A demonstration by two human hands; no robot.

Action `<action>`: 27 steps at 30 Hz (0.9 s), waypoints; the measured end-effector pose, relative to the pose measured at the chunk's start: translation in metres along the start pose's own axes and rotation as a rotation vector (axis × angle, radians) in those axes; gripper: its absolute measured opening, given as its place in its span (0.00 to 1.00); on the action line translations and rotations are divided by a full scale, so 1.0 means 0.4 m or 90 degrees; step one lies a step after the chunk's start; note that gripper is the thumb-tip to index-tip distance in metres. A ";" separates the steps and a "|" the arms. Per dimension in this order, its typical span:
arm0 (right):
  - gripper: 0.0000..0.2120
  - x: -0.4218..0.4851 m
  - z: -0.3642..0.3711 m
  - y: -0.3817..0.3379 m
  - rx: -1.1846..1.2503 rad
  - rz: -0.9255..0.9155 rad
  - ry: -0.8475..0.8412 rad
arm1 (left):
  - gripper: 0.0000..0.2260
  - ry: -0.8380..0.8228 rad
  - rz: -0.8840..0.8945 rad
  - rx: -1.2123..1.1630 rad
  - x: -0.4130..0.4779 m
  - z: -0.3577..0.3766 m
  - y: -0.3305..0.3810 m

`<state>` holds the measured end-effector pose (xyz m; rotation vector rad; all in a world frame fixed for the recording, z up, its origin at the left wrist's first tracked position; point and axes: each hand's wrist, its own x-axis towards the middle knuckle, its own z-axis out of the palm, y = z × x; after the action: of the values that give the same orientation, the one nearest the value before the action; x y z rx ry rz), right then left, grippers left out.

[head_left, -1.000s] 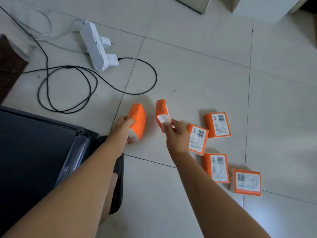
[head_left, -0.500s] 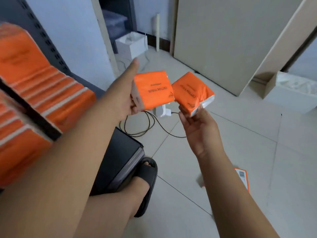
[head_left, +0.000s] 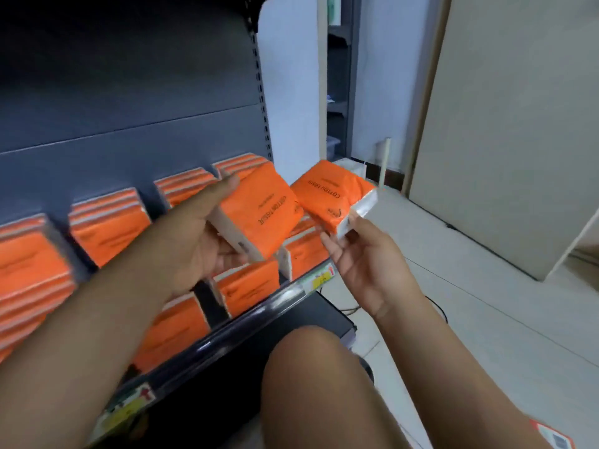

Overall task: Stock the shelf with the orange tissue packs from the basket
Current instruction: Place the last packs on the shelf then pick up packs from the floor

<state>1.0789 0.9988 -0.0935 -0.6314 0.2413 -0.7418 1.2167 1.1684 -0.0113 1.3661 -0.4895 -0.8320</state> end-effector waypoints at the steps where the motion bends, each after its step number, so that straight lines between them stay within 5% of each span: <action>1: 0.12 0.003 0.039 0.029 -0.007 0.017 -0.012 | 0.17 0.018 0.027 -0.048 -0.029 -0.048 -0.002; 10: 0.10 0.038 0.306 0.272 -0.197 0.088 -0.125 | 0.16 0.151 0.169 -0.422 -0.151 -0.343 -0.064; 15: 0.20 0.039 0.360 0.443 -0.362 0.072 -0.258 | 0.21 0.076 0.158 -0.424 -0.142 -0.439 -0.080; 19: 0.07 0.038 0.375 0.508 -0.513 -0.030 -0.366 | 0.19 0.187 0.183 -0.429 -0.139 -0.492 -0.072; 23: 0.16 0.066 0.412 0.550 -0.442 0.029 -0.369 | 0.12 0.265 0.258 -0.348 -0.142 -0.551 -0.041; 27: 0.28 0.091 0.493 0.571 -0.396 0.111 -0.414 | 0.18 0.242 0.275 -0.290 -0.161 -0.621 -0.029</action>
<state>1.3138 1.1905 -0.0772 -1.3846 -0.0849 -0.2511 1.3568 1.3795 -0.0550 0.9153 -0.2585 -0.2897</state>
